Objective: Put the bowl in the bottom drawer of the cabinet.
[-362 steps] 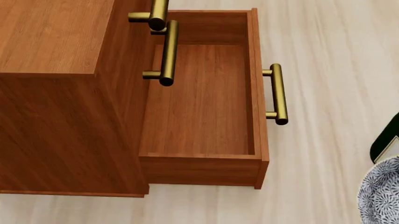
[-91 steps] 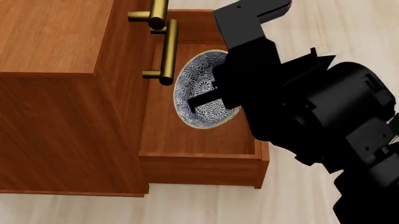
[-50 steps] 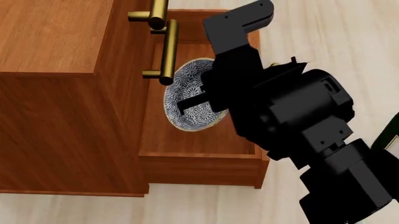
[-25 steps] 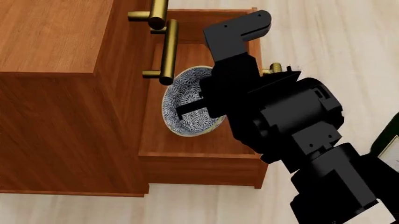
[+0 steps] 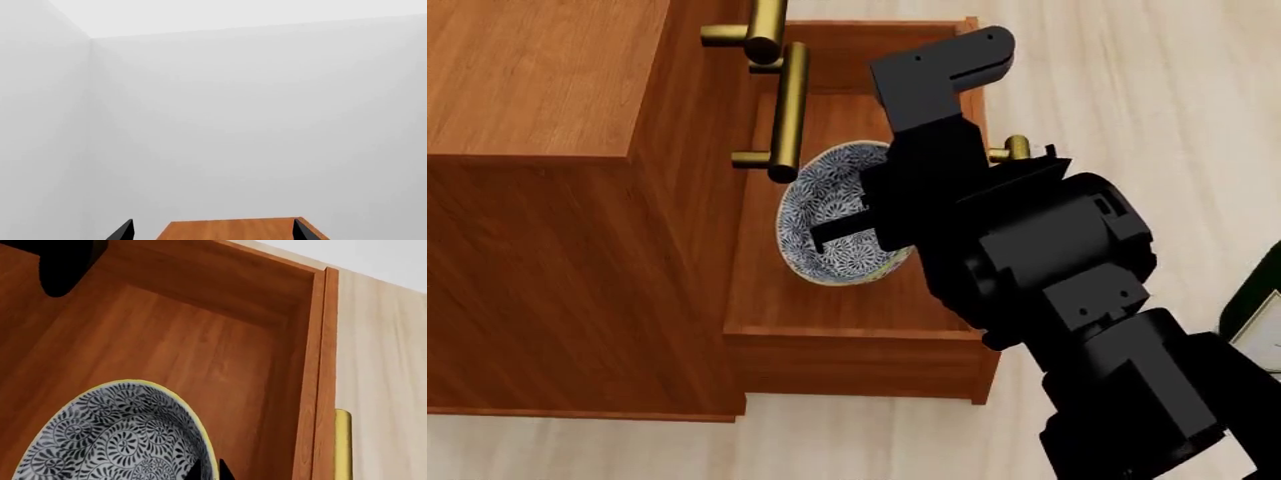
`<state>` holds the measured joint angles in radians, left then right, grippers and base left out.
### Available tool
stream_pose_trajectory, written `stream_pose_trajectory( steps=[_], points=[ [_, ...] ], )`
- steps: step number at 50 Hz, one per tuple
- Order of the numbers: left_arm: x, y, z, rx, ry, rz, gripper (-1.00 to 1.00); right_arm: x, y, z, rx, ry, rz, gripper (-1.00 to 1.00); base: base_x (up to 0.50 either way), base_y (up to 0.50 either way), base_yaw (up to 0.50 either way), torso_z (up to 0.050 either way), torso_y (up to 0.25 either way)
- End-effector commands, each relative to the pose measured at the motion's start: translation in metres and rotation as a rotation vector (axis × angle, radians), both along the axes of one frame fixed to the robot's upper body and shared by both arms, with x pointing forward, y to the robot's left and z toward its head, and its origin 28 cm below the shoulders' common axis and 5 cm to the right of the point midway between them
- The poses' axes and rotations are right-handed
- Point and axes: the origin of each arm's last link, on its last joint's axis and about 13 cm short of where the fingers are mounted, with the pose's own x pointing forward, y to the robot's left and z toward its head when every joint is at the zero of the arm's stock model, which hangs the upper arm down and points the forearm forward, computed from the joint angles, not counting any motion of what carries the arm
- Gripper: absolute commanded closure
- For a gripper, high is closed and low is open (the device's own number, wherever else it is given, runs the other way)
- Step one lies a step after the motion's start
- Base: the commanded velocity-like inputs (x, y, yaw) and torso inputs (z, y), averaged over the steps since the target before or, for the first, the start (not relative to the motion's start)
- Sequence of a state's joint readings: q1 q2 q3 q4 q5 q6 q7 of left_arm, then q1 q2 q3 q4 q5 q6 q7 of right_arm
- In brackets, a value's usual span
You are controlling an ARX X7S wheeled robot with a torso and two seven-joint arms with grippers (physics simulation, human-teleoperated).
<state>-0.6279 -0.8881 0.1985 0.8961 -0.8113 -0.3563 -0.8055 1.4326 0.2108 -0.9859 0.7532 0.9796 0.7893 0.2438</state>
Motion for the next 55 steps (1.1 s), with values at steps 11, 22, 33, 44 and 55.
stream_pose_trajectory(
  steps=[11,22,33,44,55],
  points=[
    [0.0,-0.001,0.0,0.0,0.0,-0.002,-1.0,-0.003,0.0,-0.005,-0.01,0.027,0.018,-1.0,0.0,0.0,0.0,0.0,0.0],
    [0.0,-0.001,0.0,-0.001,-0.002,-0.002,-1.0,-0.004,-0.002,-0.002,-0.016,0.026,0.016,-1.0,0.0,0.0,0.0,0.0,0.0],
    [-0.001,-0.002,0.001,-0.001,-0.003,-0.005,-1.0,-0.008,-0.004,0.004,-0.018,0.014,0.011,-1.0,0.0,0.0,0.0,0.0,0.0],
    [-0.002,-0.004,0.003,-0.001,-0.007,-0.011,-1.0,-0.013,-0.009,0.013,-0.023,0.001,0.0,-1.0,0.0,0.0,0.0,0.0,0.0],
    [-0.003,-0.004,0.005,-0.003,-0.011,-0.016,-1.0,-0.021,-0.009,0.025,-0.022,-0.023,0.007,-1.0,0.0,0.0,0.0,0.0,0.0]
  ],
)
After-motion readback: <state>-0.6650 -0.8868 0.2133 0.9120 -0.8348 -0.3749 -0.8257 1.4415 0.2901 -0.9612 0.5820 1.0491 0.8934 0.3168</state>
